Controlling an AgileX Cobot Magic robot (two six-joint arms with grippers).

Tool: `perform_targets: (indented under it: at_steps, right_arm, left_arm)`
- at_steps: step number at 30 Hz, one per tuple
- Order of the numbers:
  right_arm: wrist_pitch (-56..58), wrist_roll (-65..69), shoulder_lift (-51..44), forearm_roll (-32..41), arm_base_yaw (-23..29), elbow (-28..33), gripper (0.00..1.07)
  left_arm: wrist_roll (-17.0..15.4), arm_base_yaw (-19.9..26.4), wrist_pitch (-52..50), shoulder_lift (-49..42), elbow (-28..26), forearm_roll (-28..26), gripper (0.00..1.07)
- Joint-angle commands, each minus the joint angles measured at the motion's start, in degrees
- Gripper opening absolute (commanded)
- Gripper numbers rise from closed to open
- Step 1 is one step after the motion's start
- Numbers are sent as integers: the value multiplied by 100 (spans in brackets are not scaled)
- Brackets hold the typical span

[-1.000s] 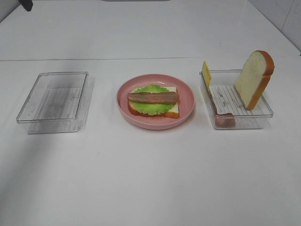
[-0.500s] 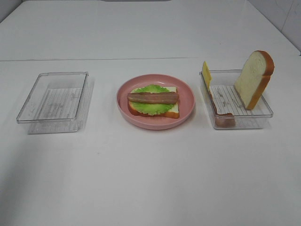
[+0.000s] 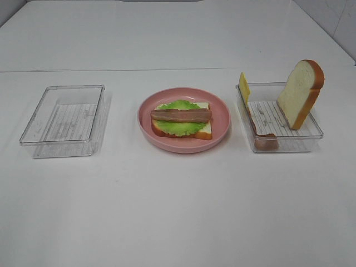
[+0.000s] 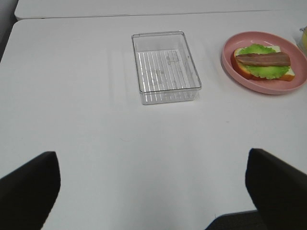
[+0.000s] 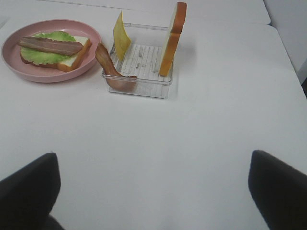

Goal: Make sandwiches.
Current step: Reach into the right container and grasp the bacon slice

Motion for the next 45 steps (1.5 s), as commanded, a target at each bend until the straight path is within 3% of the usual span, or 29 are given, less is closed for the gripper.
perform_targets:
  at_steps: [1,9,15,21,35,42,45]
  right_arm:
    - [-29,17,-126,-17,6,0,98]
    - [-29,17,-126,-17,6,0,98]
    - [-29,23,-92,-6,6,0,98]
    - [-29,29,-86,0,6,0,98]
    - [-29,34,-80,40,6,0,98]
    - [-29,34,-80,74,6,0,98]
    - [-29,34,-80,74,6,0,98]
  left_arm:
    - [321,-29,-120,-619,447,-212,98]
    - [493,-29,-579,-1599,1106,-733,98]
    - [579,-29,-676,-1570,1587,-710,98]
    - [372,-11,-676,-1564,1587,-504,98]
    - [361,0,-682,-1564,1587,-487,98]
    - [361,831,-682,-1564,1587,-510,98]
    - [361,848,-682,-1564,1587,-510,98]
